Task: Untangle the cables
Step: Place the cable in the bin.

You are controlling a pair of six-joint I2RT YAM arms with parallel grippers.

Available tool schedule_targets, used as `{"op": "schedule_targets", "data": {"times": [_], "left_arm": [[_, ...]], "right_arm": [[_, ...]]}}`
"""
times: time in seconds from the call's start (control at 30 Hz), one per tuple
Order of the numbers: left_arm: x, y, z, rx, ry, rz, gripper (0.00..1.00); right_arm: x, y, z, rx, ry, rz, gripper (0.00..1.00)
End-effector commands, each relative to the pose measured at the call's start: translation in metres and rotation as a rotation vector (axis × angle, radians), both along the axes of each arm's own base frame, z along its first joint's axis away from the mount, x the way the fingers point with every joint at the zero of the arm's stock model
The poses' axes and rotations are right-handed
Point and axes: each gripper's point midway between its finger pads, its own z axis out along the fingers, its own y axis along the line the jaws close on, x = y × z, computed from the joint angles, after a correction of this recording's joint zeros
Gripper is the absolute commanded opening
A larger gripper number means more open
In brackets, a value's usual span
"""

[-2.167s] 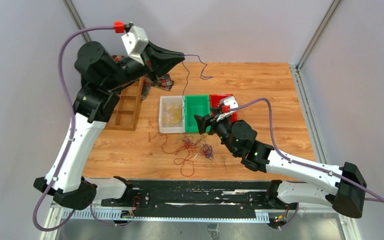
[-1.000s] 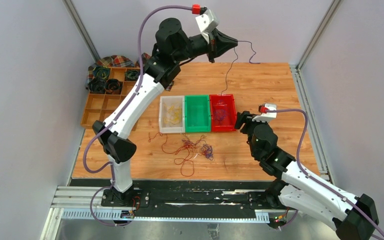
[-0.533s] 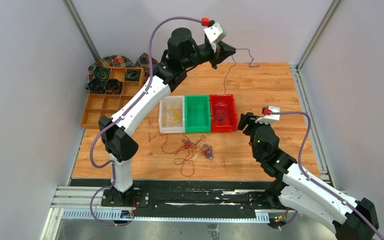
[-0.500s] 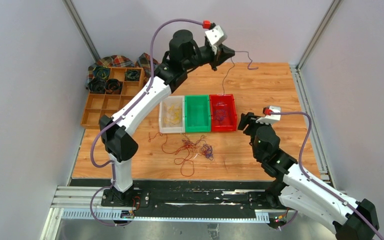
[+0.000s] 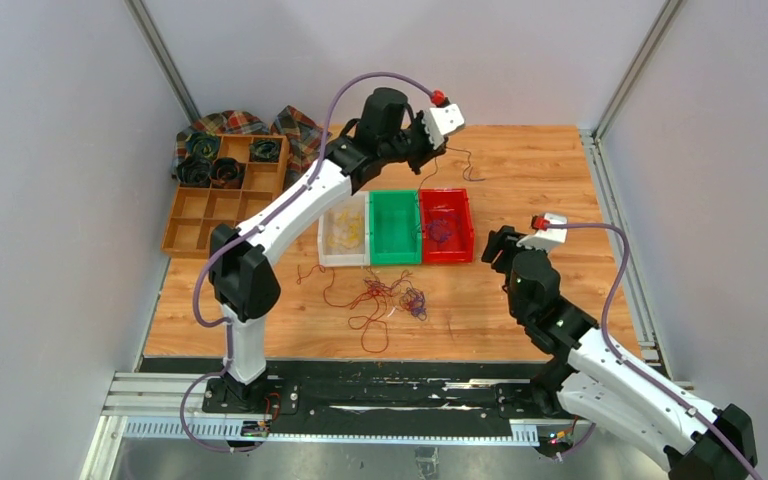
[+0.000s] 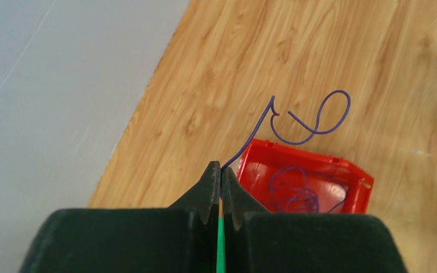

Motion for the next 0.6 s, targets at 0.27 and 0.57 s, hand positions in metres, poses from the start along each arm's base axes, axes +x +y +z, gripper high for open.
{"op": "schedule_targets", "data": {"times": [0.27, 0.57], "left_arm": [[-0.010, 0.003, -0.084, 0.489, -0.064, -0.021, 0.00], [-0.017, -0.006, -0.122, 0.708, -0.039, 0.007, 0.01]], "right_arm": [[0.015, -0.023, 0.008, 0.074, 0.097, -0.090, 0.55], [0.015, -0.032, -0.002, 0.083, 0.120, -0.115, 0.54]]}}
